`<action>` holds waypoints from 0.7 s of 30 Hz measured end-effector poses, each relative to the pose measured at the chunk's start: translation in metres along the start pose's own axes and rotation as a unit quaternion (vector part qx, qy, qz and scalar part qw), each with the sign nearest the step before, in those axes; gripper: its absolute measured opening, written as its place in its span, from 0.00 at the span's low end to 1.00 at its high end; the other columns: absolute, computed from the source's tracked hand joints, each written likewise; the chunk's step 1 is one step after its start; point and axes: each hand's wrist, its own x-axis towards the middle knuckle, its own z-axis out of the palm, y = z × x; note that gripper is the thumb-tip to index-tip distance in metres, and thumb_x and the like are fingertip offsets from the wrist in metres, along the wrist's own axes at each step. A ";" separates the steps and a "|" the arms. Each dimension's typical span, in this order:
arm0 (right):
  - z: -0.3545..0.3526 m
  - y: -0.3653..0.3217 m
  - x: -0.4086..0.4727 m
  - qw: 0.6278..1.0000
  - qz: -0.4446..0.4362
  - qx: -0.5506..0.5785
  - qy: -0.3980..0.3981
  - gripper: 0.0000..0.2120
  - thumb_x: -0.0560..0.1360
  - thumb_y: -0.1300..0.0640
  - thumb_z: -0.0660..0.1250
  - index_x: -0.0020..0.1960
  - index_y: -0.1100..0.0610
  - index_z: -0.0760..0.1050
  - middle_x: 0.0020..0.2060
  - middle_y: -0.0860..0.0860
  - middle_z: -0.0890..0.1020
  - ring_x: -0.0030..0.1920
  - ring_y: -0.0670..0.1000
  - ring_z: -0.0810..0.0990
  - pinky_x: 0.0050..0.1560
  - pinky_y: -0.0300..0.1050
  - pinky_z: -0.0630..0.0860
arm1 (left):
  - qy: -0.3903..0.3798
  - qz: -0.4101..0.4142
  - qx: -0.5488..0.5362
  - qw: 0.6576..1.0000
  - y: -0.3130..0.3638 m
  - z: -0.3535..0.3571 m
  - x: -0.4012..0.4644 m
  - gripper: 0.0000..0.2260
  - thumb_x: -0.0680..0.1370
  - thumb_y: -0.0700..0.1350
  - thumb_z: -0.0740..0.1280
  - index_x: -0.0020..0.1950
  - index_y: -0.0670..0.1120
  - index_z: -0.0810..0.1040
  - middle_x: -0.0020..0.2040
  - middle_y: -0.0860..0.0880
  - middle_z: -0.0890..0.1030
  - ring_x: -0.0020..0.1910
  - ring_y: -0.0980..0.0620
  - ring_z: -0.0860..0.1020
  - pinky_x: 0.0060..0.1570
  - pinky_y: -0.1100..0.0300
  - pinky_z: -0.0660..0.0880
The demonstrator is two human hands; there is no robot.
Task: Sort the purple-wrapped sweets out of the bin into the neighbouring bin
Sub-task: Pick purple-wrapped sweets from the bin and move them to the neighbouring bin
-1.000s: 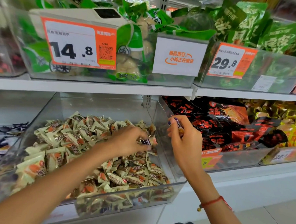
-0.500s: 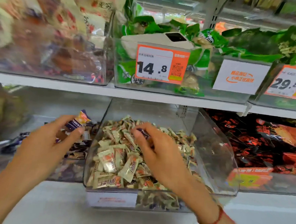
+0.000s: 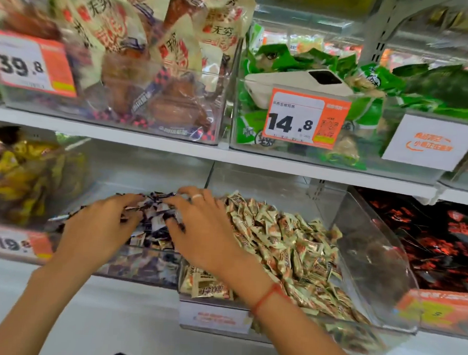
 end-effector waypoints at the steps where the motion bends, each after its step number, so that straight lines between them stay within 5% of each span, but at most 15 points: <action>1: -0.010 0.006 -0.014 1.000 0.005 0.013 0.008 0.18 0.80 0.53 0.60 0.69 0.52 0.70 0.69 0.52 0.69 0.70 0.53 0.62 0.69 0.51 0.58 | 0.010 0.001 -0.006 1.000 0.003 -0.001 -0.003 0.14 0.78 0.50 0.65 0.64 0.56 0.77 0.55 0.49 0.83 0.52 0.44 0.81 0.45 0.51 0.77; 6: -0.070 0.074 -0.083 0.991 0.092 -0.009 0.095 0.13 0.79 0.51 0.63 0.62 0.48 0.76 0.58 0.45 0.78 0.60 0.48 0.73 0.60 0.46 0.70 | 0.034 0.080 -0.132 0.987 0.060 -0.019 -0.007 0.09 0.77 0.51 0.66 0.55 0.62 0.77 0.46 0.61 0.80 0.42 0.58 0.76 0.37 0.61 0.69; 11: -0.121 0.166 -0.142 0.946 0.230 -0.158 0.166 0.11 0.74 0.56 0.68 0.56 0.55 0.80 0.46 0.53 0.82 0.49 0.58 0.77 0.44 0.49 0.75 | -0.011 0.219 -0.156 0.963 0.151 -0.016 -0.003 0.08 0.78 0.54 0.63 0.56 0.62 0.76 0.44 0.66 0.74 0.42 0.66 0.72 0.38 0.68 0.66; 15: -0.108 0.216 -0.166 0.933 0.287 -0.204 0.073 0.21 0.70 0.60 0.72 0.63 0.60 0.77 0.59 0.58 0.79 0.60 0.64 0.73 0.54 0.61 0.76 | -0.056 0.325 -0.061 0.942 0.219 0.027 0.023 0.11 0.80 0.52 0.61 0.62 0.57 0.75 0.58 0.58 0.78 0.56 0.55 0.77 0.49 0.59 0.71; 19: -0.093 0.224 -0.168 0.941 0.282 -0.167 0.088 0.22 0.71 0.66 0.70 0.65 0.57 0.75 0.62 0.56 0.78 0.67 0.65 0.67 0.60 0.60 0.74 | -0.163 0.383 0.029 0.909 0.268 0.095 0.052 0.19 0.79 0.52 0.63 0.69 0.50 0.70 0.68 0.49 0.72 0.65 0.47 0.70 0.62 0.50 0.70; 21: -0.093 0.225 -0.169 0.940 0.297 -0.129 0.109 0.21 0.75 0.65 0.65 0.67 0.56 0.73 0.62 0.54 0.77 0.71 0.61 0.61 0.64 0.57 0.69 | -0.240 0.410 0.066 0.877 0.287 0.129 0.057 0.30 0.76 0.58 0.66 0.75 0.52 0.61 0.74 0.48 0.63 0.71 0.45 0.62 0.69 0.47 0.62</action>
